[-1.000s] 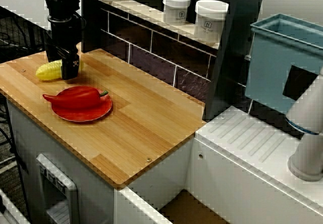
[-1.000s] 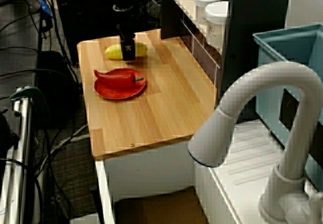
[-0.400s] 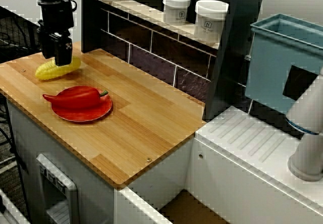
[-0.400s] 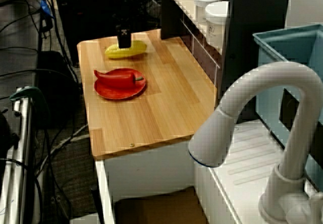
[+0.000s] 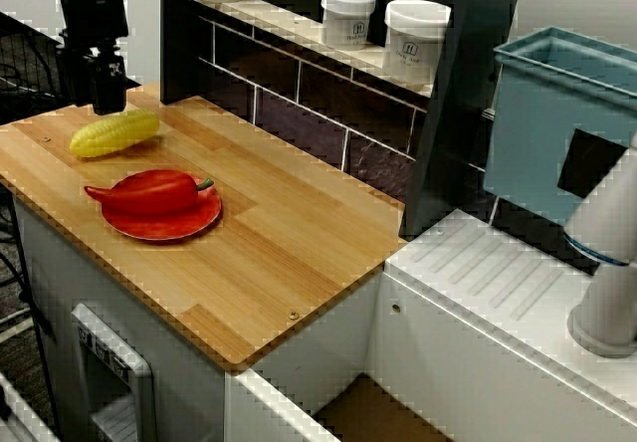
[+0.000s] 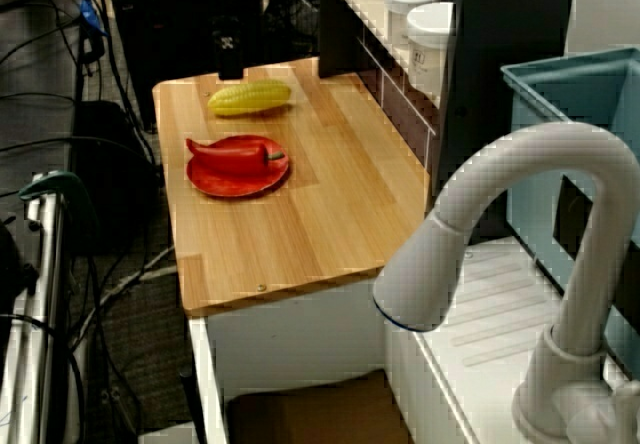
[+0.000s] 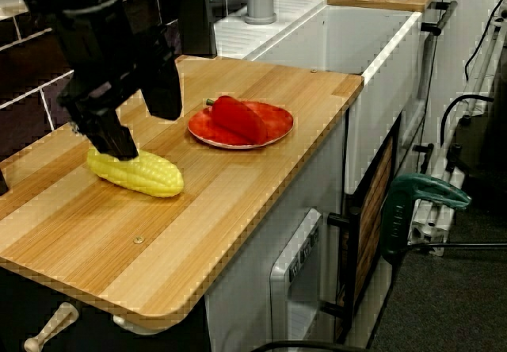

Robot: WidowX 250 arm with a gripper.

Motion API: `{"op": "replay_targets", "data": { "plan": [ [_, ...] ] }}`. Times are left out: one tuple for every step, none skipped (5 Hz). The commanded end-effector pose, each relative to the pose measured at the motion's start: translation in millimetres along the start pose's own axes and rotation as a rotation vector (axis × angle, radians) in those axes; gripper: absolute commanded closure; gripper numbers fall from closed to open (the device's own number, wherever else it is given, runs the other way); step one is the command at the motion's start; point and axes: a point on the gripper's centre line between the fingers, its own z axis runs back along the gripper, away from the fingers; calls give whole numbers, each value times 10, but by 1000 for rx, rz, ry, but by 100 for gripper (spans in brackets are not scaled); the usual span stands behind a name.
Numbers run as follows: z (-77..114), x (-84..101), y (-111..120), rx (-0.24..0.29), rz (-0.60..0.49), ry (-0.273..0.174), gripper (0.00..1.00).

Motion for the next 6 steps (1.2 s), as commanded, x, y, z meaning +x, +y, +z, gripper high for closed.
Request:
{"op": "replay_targets", "data": {
  "plan": [
    [268,-265,-301,27,-125,-74,0],
    [210,-373,-489,43,-194,-119,0],
    [89,-425,-630,69,-240,-154,0],
    [-19,-472,-806,79,-315,-195,0],
    [-202,-464,-973,129,-357,-214,0],
    [-401,-392,-1102,179,-397,-193,0]
  ]
}}
